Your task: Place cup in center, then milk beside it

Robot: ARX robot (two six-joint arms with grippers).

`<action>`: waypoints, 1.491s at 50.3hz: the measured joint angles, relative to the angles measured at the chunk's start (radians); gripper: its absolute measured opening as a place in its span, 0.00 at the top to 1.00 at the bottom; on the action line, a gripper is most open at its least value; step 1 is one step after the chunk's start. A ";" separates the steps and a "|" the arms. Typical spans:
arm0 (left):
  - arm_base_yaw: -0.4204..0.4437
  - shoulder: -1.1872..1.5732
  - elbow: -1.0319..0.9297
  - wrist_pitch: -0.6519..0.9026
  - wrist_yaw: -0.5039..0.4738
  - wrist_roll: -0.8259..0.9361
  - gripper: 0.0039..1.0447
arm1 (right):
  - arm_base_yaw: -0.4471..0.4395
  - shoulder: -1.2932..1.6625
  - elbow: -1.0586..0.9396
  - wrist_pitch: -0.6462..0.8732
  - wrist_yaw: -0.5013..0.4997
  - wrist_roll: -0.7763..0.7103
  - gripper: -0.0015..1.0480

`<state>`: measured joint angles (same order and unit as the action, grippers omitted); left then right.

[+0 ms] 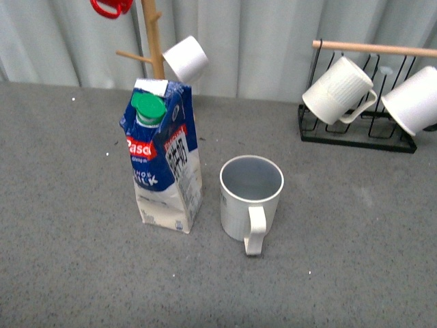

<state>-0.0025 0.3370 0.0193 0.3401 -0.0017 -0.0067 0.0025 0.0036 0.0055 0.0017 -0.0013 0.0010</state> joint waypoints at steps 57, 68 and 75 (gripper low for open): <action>0.000 -0.332 0.000 -0.339 0.002 0.000 0.55 | 0.000 0.000 0.000 0.000 0.000 0.000 0.09; 0.000 -0.332 0.000 -0.339 0.002 0.000 0.20 | 0.000 0.000 0.000 0.000 0.000 0.000 0.09; 0.000 -0.333 0.000 -0.339 0.002 0.002 0.05 | 0.000 0.000 0.000 0.000 0.000 0.000 0.09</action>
<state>-0.0025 0.0044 0.0196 0.0013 0.0002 -0.0044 0.0025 0.0036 0.0055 0.0017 -0.0013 0.0010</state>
